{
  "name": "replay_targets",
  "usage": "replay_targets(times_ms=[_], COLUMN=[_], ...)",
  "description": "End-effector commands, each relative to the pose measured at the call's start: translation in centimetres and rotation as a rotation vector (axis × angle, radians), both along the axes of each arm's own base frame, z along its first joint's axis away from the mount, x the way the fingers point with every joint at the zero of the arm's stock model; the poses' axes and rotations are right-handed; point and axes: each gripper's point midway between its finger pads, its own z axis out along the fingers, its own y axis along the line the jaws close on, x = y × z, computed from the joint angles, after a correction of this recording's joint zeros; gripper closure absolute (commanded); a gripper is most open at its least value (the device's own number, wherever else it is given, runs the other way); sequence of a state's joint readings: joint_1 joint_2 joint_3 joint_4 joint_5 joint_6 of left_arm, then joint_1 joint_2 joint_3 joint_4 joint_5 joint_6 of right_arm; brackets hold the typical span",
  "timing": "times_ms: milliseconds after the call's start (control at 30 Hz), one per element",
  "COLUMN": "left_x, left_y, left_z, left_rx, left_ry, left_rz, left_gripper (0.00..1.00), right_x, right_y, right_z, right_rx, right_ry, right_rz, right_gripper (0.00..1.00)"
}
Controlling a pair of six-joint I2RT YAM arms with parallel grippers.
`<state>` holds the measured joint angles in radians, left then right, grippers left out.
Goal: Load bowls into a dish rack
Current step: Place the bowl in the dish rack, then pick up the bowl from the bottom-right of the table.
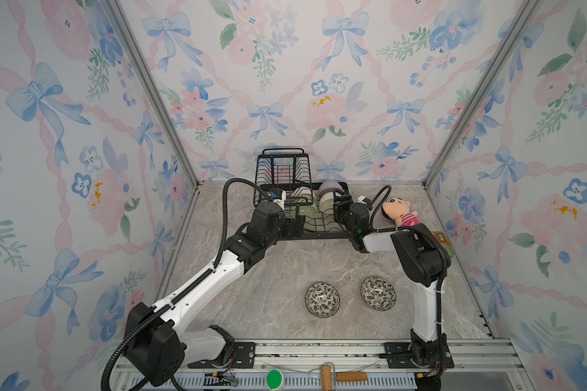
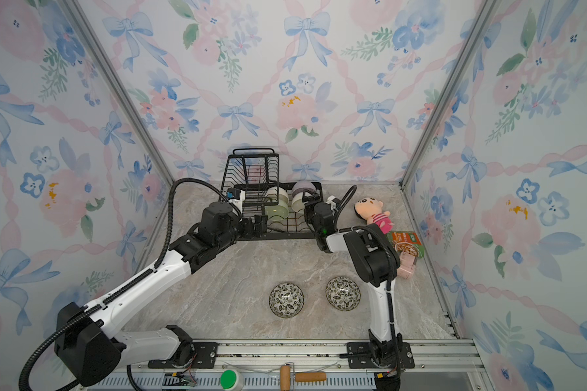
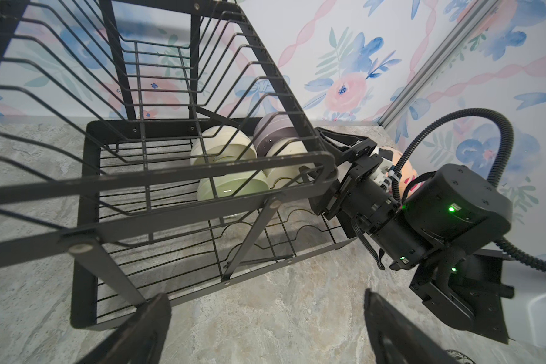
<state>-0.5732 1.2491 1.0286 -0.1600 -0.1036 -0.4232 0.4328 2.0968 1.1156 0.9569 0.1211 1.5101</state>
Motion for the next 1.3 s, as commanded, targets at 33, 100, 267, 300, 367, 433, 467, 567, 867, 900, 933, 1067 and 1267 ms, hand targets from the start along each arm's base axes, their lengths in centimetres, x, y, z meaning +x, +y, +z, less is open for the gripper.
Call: replay_targets(times_ms=[33,100,267,300,367,433,467,567,867,900,933,1067,1267], left_x=[-0.7,-1.0,-1.4,-1.4,-1.4,-1.3,-1.2,-0.9,-1.3,-1.6,-2.0,-4.0,-5.3], left_y=[1.1,1.5,2.1,2.2,2.2,2.3,2.4,2.9,1.4,0.7,-0.1,-3.7,-7.1], left_z=[-0.6,-1.1,-1.9,-2.1,-2.3,-2.4,-2.5,-2.7,-1.6,-1.4,-1.3,-2.0,-3.4], left_rx=[0.018,0.032,0.077,0.087,0.112,0.143,0.163,0.222,0.257,0.272,0.289,0.350,0.328], left_ry=[0.001,0.007,0.001,0.001,-0.002,-0.009,-0.011,-0.012,-0.033,-0.039,-0.044,-0.060,-0.004], left_rz=[0.019,0.023,0.023,0.021,0.011,0.002,0.002,0.008,-0.012,-0.027,-0.044,-0.127,-0.154], left_gripper=[0.02,0.02,0.02,0.02,0.02,0.02,0.02,0.02,0.02,0.02,0.02,0.02,0.02], right_x=[-1.4,-2.0,-3.6,-3.9,-4.7,-5.6,-6.1,-7.8,-13.7,-14.4,-15.2,-17.7,-23.3], right_y=[-0.4,-0.3,0.0,0.2,0.4,0.6,0.7,0.6,-5.1,-6.0,-6.8,-10.9,-15.1], right_z=[1.0,1.0,1.5,1.5,1.6,1.6,1.6,1.3,3.9,4.0,3.9,4.3,2.3], right_rx=[-0.033,-0.056,-0.120,-0.126,-0.152,-0.194,-0.219,-0.327,-0.892,-0.961,-1.035,-1.289,-1.318], right_ry=[0.009,0.019,0.051,0.058,0.078,0.098,0.113,0.189,0.432,0.480,0.532,0.695,0.896], right_rz=[-0.001,0.007,0.037,0.047,0.065,0.089,0.105,0.157,0.246,0.271,0.294,0.256,0.287], right_gripper=[0.15,0.13,0.04,0.01,0.03,0.04,0.04,0.04,0.04,0.04,0.04,0.04,0.04])
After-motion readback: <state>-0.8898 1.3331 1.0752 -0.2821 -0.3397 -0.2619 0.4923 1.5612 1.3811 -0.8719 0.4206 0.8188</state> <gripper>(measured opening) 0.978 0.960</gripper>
